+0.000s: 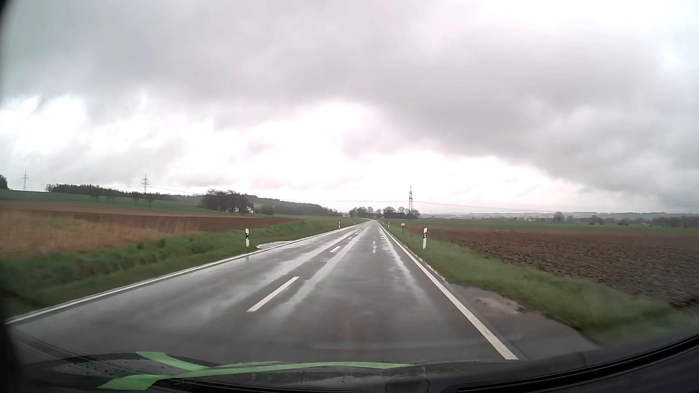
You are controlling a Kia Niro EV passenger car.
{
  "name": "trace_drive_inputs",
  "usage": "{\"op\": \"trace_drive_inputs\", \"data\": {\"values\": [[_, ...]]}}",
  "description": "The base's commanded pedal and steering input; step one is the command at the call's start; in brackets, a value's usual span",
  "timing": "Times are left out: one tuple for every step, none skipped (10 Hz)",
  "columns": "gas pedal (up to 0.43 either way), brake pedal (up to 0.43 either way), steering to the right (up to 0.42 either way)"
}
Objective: Follow the waypoints while adhering to traffic rules and regulations
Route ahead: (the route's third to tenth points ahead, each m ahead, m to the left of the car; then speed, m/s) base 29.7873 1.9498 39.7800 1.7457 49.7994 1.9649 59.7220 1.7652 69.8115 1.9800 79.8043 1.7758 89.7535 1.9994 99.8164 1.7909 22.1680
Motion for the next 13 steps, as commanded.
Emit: {"op": "trace_drive_inputs", "data": {"values": [[0.087, 0.0, 0.0], [0.087, 0.0, 0.0], [0.079, 0.0, 0.0], [0.067, 0.0, 0.0], [0.067, 0.0, 0.0], [0.067, 0.0, 0.0], [0.079, 0.0, 0.0], [0.079, 0.0, 0.0], [0.079, 0.0, 0.0], [0.079, 0.0, 0.0], [0.079, 0.0, 0.0], [0.079, 0.0, 0.0], [0.079, 0.0, 0.0]]}}
